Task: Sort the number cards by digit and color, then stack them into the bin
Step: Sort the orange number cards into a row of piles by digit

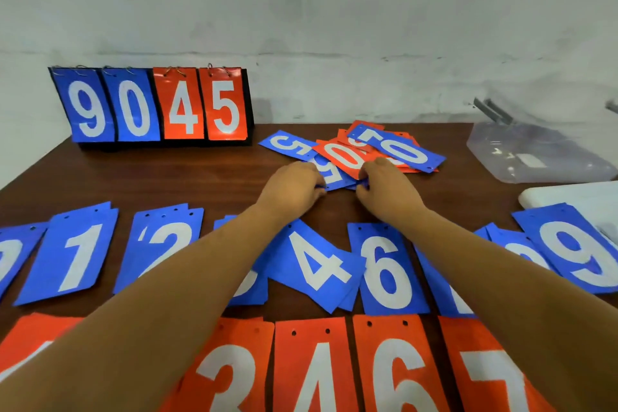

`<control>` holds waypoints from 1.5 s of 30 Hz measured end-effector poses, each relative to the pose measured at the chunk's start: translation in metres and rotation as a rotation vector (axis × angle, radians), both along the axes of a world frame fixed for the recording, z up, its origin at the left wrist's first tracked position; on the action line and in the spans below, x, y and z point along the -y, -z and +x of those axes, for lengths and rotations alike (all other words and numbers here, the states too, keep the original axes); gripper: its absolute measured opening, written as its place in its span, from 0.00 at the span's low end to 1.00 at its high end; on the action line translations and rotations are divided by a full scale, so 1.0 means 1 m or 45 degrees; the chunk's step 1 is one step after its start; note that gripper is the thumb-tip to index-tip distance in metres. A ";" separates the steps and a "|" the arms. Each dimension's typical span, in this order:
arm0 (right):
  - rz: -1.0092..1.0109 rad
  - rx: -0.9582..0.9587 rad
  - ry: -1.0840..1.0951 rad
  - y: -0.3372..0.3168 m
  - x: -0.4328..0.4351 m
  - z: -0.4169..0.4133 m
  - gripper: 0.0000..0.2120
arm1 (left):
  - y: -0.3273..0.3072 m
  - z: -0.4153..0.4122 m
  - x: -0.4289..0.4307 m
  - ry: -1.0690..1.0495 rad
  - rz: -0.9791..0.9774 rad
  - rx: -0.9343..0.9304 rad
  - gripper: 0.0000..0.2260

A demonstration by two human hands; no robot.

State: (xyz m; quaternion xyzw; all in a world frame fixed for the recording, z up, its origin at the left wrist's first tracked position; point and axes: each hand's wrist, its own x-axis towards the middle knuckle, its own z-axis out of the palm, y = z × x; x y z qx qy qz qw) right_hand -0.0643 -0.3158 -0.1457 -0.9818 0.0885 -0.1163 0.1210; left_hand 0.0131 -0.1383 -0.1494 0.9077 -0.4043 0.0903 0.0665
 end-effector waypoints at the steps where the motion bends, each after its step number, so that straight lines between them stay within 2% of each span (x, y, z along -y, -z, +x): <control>1: 0.002 0.006 -0.029 0.002 0.002 0.001 0.14 | 0.000 0.000 -0.003 0.078 -0.028 0.096 0.11; 4: 0.031 0.111 -0.229 0.004 0.004 0.000 0.20 | -0.007 -0.009 -0.023 0.191 -0.329 0.371 0.09; 6: 0.035 0.176 -0.361 0.002 -0.001 -0.003 0.16 | -0.018 -0.018 -0.039 0.076 -0.489 0.319 0.08; 8: 0.058 0.305 -0.398 0.000 -0.010 -0.005 0.10 | -0.031 -0.030 -0.052 -0.106 -0.711 -0.030 0.07; 10: 0.170 0.477 -0.396 -0.005 -0.026 -0.009 0.08 | -0.038 -0.040 -0.060 -0.236 -1.091 -0.540 0.07; 11: 0.249 0.515 -0.400 -0.009 -0.035 -0.011 0.07 | -0.041 -0.044 -0.062 -0.286 -1.261 -0.707 0.07; 14: 0.394 0.447 -0.346 -0.014 -0.051 -0.011 0.09 | -0.042 -0.050 -0.070 -0.363 -1.551 -0.917 0.09; 16: 0.364 0.327 -0.185 -0.012 -0.045 -0.001 0.13 | -0.039 -0.052 -0.077 -0.414 -1.579 -0.937 0.10; 19: 0.168 0.016 0.087 -0.004 -0.025 0.018 0.24 | -0.028 -0.050 -0.088 -0.537 -1.468 -0.897 0.08; 21: 0.052 -0.114 0.142 0.002 -0.016 0.029 0.26 | -0.022 -0.048 -0.092 -0.603 -1.406 -0.903 0.09; 23: -0.009 -0.161 0.159 0.004 -0.014 0.034 0.24 | -0.020 -0.047 -0.094 -0.623 -1.428 -0.962 0.12; 25: -0.195 -0.125 0.147 0.006 -0.018 0.035 0.21 | -0.020 -0.045 -0.095 -0.649 -1.444 -0.998 0.15; 28: -0.471 -0.099 0.024 0.001 -0.026 0.030 0.14 | -0.021 -0.042 -0.096 -0.667 -1.462 -0.989 0.12; 31: -0.572 0.043 0.105 -0.014 -0.027 0.018 0.08 | -0.022 -0.043 -0.094 -0.715 -1.516 -1.012 0.08; 33: -0.508 0.333 0.193 -0.023 -0.025 0.007 0.02 | -0.025 -0.048 -0.093 -0.737 -1.562 -1.080 0.05; 35: -0.394 0.654 0.199 -0.033 -0.028 -0.008 0.04 | -0.030 -0.057 -0.093 -0.740 -1.618 -1.158 0.05; 36: -0.320 0.712 0.172 -0.039 -0.032 -0.018 0.06 | -0.034 -0.062 -0.094 -0.743 -1.640 -1.194 0.06; 41: -0.060 0.646 0.012 -0.060 -0.059 -0.070 0.11 | -0.041 -0.097 -0.101 -0.715 -1.638 -1.198 0.03; 43: 0.275 0.656 -0.009 -0.065 -0.066 -0.088 0.10 | -0.043 -0.113 -0.108 -0.681 -1.624 -1.106 0.01; 45: 0.771 0.641 -0.009 -0.073 -0.068 -0.104 0.09 | -0.046 -0.127 -0.118 -0.648 -1.573 -1.011 0.02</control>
